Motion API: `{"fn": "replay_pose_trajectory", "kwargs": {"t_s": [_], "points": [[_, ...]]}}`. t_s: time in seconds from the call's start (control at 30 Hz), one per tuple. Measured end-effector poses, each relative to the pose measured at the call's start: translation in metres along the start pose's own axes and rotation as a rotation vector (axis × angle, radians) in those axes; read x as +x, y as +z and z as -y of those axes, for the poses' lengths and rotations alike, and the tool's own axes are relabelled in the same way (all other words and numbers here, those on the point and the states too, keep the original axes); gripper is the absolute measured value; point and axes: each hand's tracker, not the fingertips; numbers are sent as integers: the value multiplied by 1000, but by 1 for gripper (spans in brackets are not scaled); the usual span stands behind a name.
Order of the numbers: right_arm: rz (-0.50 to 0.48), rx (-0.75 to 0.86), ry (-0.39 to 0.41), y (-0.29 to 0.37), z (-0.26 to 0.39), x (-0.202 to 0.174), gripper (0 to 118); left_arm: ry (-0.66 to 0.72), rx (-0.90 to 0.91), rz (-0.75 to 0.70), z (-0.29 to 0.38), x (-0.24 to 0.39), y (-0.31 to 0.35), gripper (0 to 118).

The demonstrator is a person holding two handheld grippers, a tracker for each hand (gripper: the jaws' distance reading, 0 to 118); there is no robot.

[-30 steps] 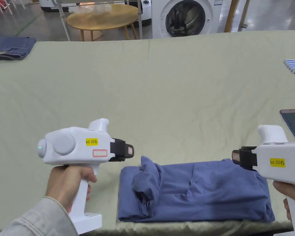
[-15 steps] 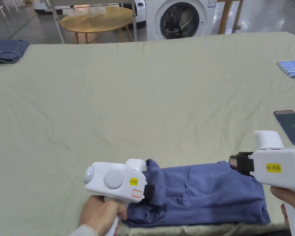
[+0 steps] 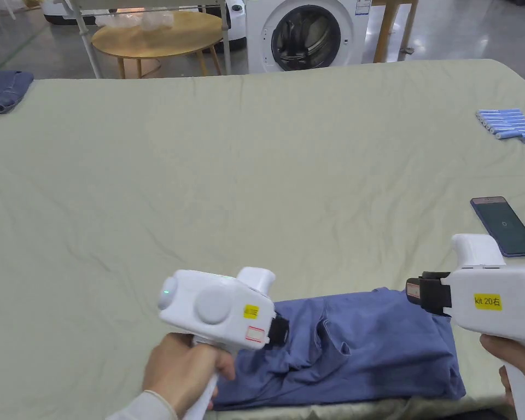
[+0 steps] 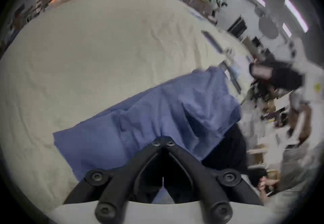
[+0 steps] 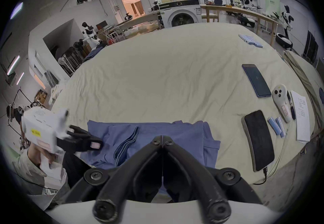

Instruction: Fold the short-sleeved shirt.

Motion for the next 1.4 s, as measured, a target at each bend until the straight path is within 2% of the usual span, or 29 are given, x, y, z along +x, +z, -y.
{"fn": "replay_pose_trajectory", "kwargs": {"t_s": [0.1,0.2,0.27,0.37,0.43,0.57,0.6,0.63,0.67,0.7,0.73,0.77,0.83,0.9,1.03,1.07,1.1,1.13,1.17,1.23,1.3,1.33,1.4], "points": [[-8,19,2,1,-5,-2,0,150,162,228,8,-38,58,0],[-26,24,-3,0,-8,-6,0,454,276,495,20,-108,91,0],[-34,21,6,-1,-9,-12,0,610,275,677,37,-149,91,0],[-50,13,16,-1,-7,-21,0,752,313,714,74,-189,82,0],[-62,9,19,0,-8,-26,0,739,303,640,84,-192,77,0],[-60,4,38,0,-10,-31,0,703,237,615,84,-187,66,2],[-65,4,36,0,-11,-31,0,694,213,568,84,-186,61,45],[-73,3,34,-1,-11,-29,0,693,177,478,85,-185,53,93],[-77,2,32,-1,-12,-30,0,703,99,398,84,-194,43,110],[-78,2,33,0,-13,-31,0,699,17,392,86,-194,29,110],[-77,5,37,1,-13,-32,0,705,129,572,89,-193,28,110],[-77,6,44,1,-13,-31,0,732,162,611,84,-197,26,110],[-78,7,45,3,-13,-31,0,755,179,629,75,-196,16,110],[-75,-1,45,3,-14,-30,0,659,95,571,65,-188,3,110],[-70,-2,40,6,-11,-27,0,635,40,692,54,-181,-18,108],[-70,-2,37,7,-11,-26,0,618,6,706,56,-177,-24,95],[-69,-4,34,7,-10,-25,0,587,-69,664,56,-175,-29,25],[-65,-7,32,6,-10,-23,0,501,-143,540,55,-170,-34,4],[-62,-7,31,5,-9,-20,0,397,-172,422,62,-162,-32,4],[-56,-5,27,8,-8,-17,0,592,-16,559,70,-170,-24,4],[-49,-8,28,8,-8,-17,0,659,73,507,68,-180,-10,4],[-46,-10,31,9,-9,-17,0,661,52,532,65,-193,-5,4],[-42,-10,37,10,-11,-18,0,590,-2,459,61,-199,16,4]]}}
